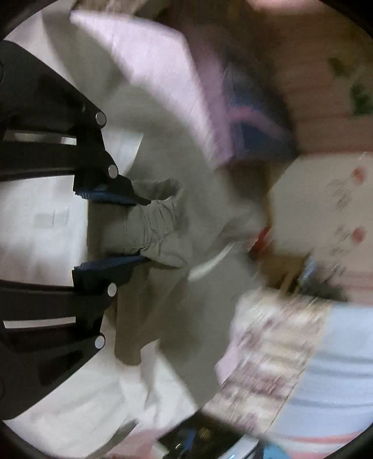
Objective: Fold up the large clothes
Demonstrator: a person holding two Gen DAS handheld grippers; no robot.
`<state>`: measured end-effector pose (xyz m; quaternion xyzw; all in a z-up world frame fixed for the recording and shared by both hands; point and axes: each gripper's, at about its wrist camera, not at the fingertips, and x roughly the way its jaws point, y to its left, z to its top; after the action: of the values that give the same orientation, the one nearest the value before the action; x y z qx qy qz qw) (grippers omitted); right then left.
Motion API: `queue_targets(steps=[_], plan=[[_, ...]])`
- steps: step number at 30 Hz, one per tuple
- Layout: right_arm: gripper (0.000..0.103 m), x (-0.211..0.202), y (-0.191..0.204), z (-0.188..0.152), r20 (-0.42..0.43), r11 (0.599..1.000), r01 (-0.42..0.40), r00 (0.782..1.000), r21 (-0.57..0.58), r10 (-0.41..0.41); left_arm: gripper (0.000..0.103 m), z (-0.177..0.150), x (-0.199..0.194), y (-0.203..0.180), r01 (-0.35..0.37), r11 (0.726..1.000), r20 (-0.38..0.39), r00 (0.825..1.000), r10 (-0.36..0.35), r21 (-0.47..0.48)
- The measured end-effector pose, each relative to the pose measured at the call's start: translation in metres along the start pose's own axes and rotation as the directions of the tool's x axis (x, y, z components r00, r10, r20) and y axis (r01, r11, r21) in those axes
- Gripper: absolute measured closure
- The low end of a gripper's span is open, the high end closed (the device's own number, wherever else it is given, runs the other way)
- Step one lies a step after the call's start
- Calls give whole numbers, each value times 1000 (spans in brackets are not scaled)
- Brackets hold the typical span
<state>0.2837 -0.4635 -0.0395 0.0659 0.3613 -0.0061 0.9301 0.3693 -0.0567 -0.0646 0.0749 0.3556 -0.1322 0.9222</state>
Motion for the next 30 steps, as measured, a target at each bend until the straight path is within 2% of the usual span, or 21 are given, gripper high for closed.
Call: queue_targets(steps=[1, 2, 4, 6, 7, 10, 13, 16, 19, 20, 21, 22, 25, 27, 29, 30], plan=[[23, 2, 3, 3, 5, 1000, 9, 1000, -15, -9, 72, 0, -5, 6, -61, 998, 11, 998, 61, 17], [23, 4, 8, 5, 5, 999, 15, 1000, -31, -15, 72, -1, -11, 17, -155, 987, 13, 988, 154, 41], [23, 14, 21, 9, -11, 996, 13, 1000, -84, -14, 71, -11, -14, 33, -220, 974, -25, 975, 221, 55], [27, 26, 39, 12, -31, 989, -18, 999, -147, 13, 69, -28, -9, 45, -188, 981, -85, 978, 191, 43], [42, 36, 52, 11, -50, 979, -14, 999, -202, 4, 68, -36, -5, 46, -181, 983, -102, 977, 184, 43], [68, 75, 72, 3, -171, 951, 15, 983, -309, -71, 66, -59, 12, 44, -203, 977, -127, 969, 210, 65], [72, 100, 74, -11, -205, 905, 96, 959, -414, -195, 65, -68, 20, 47, -200, 976, -114, 971, 208, 83], [72, 107, 65, -14, -227, 918, 90, 955, -387, -190, 60, -68, 36, 53, -187, 979, -150, 969, 197, 79], [70, 98, 66, -11, -209, 923, 91, 961, -373, -179, 56, -63, 39, 52, -189, 979, -147, 969, 198, 71], [70, 91, 65, -9, -203, 932, 73, 967, -354, -153, 36, -63, 34, 52, -202, 977, -139, 968, 210, 67], [66, 85, 65, -6, -196, 937, 66, 971, -343, -140, 21, -62, 27, 53, -235, 970, -126, 963, 240, 55], [54, 74, 66, -3, -171, 939, 68, 976, -336, -132, 3, -62, 17, 54, -272, 961, -103, 956, 275, 42], [41, 45, 71, 2, -95, 949, 70, 990, -308, -104, 3, -62, -15, 59, -277, 961, -49, 960, 277, 4], [40, 28, 73, 4, -59, 957, 60, 995, -285, -80, 3, -65, -40, 65, -294, 955, -27, 956, 293, -32], [35, 4, 78, 5, -8, 965, 39, 999, -258, -42, 3, -70, -62, 72, -317, 947, -19, 949, 316, -61], [25, -10, 82, 5, 22, 966, 32, 999, -255, -27, 3, -76, -77, 78, -337, 939, -19, 942, 336, -76]])
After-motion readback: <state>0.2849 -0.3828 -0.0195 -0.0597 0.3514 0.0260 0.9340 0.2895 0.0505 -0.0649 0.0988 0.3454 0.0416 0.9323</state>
